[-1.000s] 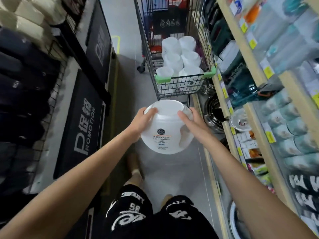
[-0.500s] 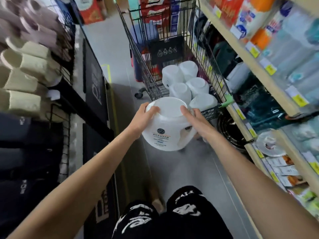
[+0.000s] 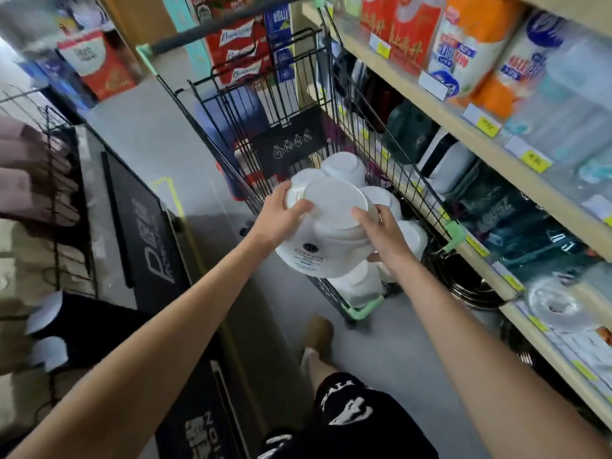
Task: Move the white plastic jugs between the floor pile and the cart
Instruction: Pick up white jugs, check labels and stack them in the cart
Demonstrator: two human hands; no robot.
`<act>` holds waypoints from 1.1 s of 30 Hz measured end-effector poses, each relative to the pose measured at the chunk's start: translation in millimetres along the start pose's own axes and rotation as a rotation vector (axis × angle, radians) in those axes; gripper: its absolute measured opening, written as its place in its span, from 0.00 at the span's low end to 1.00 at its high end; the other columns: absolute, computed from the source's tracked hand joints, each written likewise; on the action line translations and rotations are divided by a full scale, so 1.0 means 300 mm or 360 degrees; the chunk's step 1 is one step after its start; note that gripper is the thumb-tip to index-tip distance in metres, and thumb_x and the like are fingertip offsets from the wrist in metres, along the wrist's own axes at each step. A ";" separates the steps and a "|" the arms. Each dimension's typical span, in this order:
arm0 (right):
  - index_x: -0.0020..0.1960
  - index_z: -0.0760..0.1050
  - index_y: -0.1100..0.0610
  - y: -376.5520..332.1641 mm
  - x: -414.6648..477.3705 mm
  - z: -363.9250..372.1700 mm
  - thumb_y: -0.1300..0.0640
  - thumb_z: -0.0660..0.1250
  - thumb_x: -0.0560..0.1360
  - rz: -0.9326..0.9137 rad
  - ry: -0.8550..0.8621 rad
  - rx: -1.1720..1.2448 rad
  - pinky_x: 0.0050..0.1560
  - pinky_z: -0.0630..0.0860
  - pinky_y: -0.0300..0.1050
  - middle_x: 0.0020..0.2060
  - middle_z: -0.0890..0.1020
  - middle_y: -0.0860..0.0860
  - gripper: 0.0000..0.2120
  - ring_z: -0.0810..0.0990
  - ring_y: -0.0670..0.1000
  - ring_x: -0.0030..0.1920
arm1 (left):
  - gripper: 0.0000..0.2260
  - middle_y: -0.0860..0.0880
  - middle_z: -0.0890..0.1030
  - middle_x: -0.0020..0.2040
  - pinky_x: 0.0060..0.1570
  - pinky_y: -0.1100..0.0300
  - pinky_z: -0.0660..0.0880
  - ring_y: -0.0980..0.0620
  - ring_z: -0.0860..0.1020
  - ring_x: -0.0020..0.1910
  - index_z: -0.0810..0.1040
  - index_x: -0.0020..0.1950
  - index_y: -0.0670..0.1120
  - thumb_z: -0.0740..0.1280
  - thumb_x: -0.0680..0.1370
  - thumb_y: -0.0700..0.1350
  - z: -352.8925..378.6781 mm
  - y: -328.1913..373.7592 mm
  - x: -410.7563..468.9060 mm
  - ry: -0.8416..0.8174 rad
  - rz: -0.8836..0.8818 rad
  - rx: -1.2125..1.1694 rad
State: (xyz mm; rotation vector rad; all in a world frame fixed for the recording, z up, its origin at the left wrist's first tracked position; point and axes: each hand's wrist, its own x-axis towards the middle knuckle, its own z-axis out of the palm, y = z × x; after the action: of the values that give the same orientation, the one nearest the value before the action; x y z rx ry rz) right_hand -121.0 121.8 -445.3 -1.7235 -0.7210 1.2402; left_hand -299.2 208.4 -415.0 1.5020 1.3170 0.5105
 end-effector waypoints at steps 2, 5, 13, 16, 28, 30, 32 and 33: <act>0.61 0.65 0.47 -0.024 0.100 0.028 0.34 0.66 0.68 0.0013 0.0047 0.0058 0.52 0.76 0.54 0.57 0.75 0.49 0.27 0.76 0.52 0.56 | 0.33 0.47 0.70 0.64 0.49 0.60 0.74 0.50 0.75 0.53 0.61 0.74 0.48 0.65 0.72 0.56 -0.032 0.017 0.133 -0.0074 0.0043 0.0129; 0.59 0.66 0.45 -0.045 0.229 0.075 0.32 0.66 0.66 0.0100 0.0120 0.0158 0.56 0.77 0.57 0.57 0.76 0.49 0.28 0.77 0.54 0.58 | 0.38 0.46 0.68 0.67 0.59 0.53 0.71 0.46 0.72 0.61 0.60 0.74 0.50 0.63 0.66 0.61 -0.080 0.043 0.316 -0.0247 -0.0011 0.0283; 0.64 0.67 0.49 -0.047 0.441 0.218 0.41 0.73 0.67 0.0165 0.0296 0.0255 0.61 0.75 0.54 0.60 0.77 0.48 0.29 0.76 0.51 0.60 | 0.40 0.51 0.69 0.66 0.59 0.56 0.71 0.50 0.72 0.61 0.56 0.76 0.55 0.72 0.70 0.62 -0.154 -0.044 0.634 -0.0685 -0.0302 0.0230; 0.70 0.65 0.49 -0.017 0.474 0.268 0.36 0.72 0.60 0.0219 0.0315 0.0300 0.64 0.75 0.54 0.65 0.75 0.49 0.43 0.75 0.49 0.63 | 0.51 0.49 0.66 0.71 0.67 0.44 0.69 0.45 0.69 0.67 0.59 0.74 0.59 0.72 0.56 0.75 -0.158 -0.140 0.721 -0.0743 -0.0377 0.0358; 0.61 0.64 0.49 0.042 0.679 0.535 0.45 0.75 0.67 0.0552 0.0669 0.0453 0.59 0.77 0.52 0.58 0.75 0.47 0.30 0.77 0.49 0.58 | 0.43 0.48 0.70 0.65 0.56 0.56 0.74 0.48 0.74 0.60 0.54 0.76 0.48 0.75 0.69 0.56 -0.209 -0.267 1.107 -0.1288 -0.0527 0.0540; 0.61 0.64 0.49 0.064 0.716 0.570 0.42 0.76 0.65 0.0637 0.0702 0.0400 0.58 0.77 0.53 0.57 0.75 0.49 0.32 0.77 0.50 0.57 | 0.41 0.48 0.70 0.65 0.56 0.56 0.73 0.49 0.73 0.60 0.55 0.75 0.45 0.75 0.71 0.53 -0.211 -0.293 1.160 -0.1367 -0.0541 0.0599; 0.59 0.65 0.49 0.079 0.746 0.606 0.45 0.76 0.67 0.0660 0.0743 0.0426 0.57 0.78 0.53 0.55 0.76 0.49 0.28 0.78 0.51 0.55 | 0.42 0.46 0.69 0.67 0.57 0.56 0.73 0.48 0.72 0.61 0.56 0.75 0.45 0.76 0.69 0.53 -0.208 -0.325 1.207 -0.1405 -0.0541 0.0656; 0.58 0.65 0.49 0.089 0.761 0.623 0.47 0.76 0.68 0.0669 0.0763 0.0452 0.56 0.78 0.53 0.54 0.77 0.49 0.26 0.78 0.51 0.55 | 0.42 0.46 0.69 0.68 0.57 0.56 0.73 0.48 0.72 0.61 0.57 0.75 0.45 0.76 0.68 0.53 -0.205 -0.343 1.231 -0.1420 -0.0553 0.0678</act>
State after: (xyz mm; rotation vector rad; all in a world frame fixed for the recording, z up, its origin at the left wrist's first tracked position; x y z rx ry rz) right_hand -221.0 358.6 -592.5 -1.8787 0.1020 1.0667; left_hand -283.9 553.8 -591.5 1.5041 0.9375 -0.6501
